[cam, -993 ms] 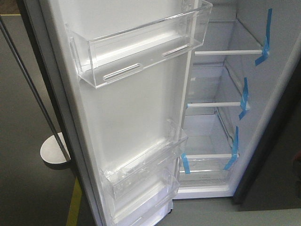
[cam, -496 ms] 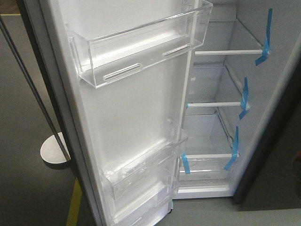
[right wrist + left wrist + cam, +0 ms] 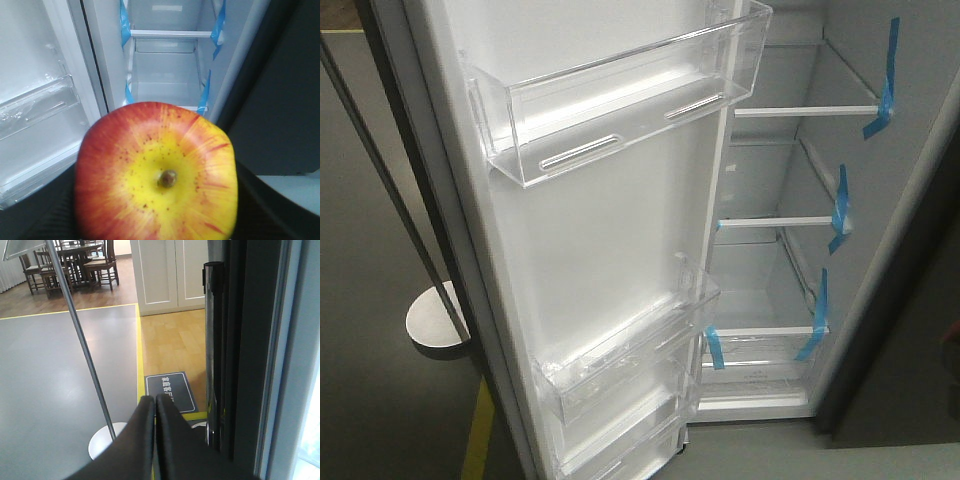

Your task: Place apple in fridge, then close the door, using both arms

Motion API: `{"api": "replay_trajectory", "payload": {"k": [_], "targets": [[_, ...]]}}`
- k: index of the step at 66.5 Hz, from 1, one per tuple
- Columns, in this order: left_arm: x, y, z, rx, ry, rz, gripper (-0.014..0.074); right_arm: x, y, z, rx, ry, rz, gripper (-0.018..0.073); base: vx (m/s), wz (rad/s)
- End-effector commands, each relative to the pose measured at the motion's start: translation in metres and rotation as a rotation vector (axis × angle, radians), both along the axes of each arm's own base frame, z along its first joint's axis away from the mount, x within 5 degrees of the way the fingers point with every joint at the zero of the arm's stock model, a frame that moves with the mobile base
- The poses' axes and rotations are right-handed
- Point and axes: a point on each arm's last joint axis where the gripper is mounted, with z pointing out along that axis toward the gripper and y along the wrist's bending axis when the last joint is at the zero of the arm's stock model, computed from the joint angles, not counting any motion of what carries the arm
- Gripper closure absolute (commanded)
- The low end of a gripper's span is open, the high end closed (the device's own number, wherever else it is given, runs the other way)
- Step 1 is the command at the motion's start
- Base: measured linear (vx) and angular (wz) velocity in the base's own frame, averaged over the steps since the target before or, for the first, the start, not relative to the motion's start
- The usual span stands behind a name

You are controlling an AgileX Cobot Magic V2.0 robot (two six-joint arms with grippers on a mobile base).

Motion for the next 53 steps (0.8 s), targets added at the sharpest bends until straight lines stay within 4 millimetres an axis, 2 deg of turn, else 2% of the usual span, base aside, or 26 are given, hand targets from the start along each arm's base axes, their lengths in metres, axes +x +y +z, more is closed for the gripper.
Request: {"api": "replay_trajectory", "payload": {"k": [1, 24, 36, 44, 53], "targets": [[0.0, -0.001, 0.001, -0.009, -0.066, -0.016, 0.0602, 0.005, 0.001, 0.014, -0.014, -0.095, 0.02, 0.0406, 0.0, 0.0], [0.0, -0.001, 0.001, -0.009, -0.066, -0.016, 0.0602, 0.005, 0.001, 0.015, -0.003, -0.099, 0.02, 0.0406, 0.0, 0.0], [0.0, -0.001, 0.001, -0.009, -0.066, -0.016, 0.0602, 0.008, 0.004, 0.021, 0.042, -0.165, 0.029, 0.0406, 0.0, 0.0], [0.0, -0.001, 0.001, -0.009, -0.066, -0.016, 0.0602, 0.009, 0.005, 0.032, 0.016, -0.208, 0.049, 0.0406, 0.0, 0.0], [0.0, -0.001, 0.001, -0.009, -0.066, -0.016, 0.0602, 0.014, 0.006, 0.063, -0.005, -0.273, 0.074, 0.0405, 0.0, 0.0]]}}
